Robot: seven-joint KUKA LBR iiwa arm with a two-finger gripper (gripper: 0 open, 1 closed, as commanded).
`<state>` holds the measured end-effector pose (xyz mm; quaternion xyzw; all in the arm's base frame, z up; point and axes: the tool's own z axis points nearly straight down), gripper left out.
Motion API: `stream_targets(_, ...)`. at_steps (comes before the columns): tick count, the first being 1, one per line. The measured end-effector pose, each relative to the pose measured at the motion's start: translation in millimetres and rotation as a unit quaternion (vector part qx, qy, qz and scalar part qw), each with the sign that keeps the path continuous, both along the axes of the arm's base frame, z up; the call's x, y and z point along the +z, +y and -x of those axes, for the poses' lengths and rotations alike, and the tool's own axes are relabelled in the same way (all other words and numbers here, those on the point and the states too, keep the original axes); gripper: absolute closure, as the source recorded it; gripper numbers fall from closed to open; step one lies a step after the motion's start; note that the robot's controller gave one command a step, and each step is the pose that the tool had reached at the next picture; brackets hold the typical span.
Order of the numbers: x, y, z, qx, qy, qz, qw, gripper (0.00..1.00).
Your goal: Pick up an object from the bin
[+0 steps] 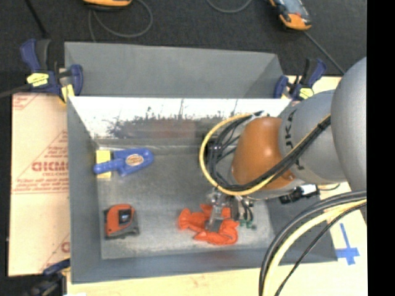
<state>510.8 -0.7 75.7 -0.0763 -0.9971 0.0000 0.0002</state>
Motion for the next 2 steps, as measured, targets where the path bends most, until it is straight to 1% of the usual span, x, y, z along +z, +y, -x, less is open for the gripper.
stream_targets(1, 0.0, -0.2, 0.0, 0.0, 0.0, 0.0, 1.0, 1.0)
stream_targets(2, 164.9, 19.7, -29.4, 0.011, -0.0048, 0.0, 0.9999, 1.0)
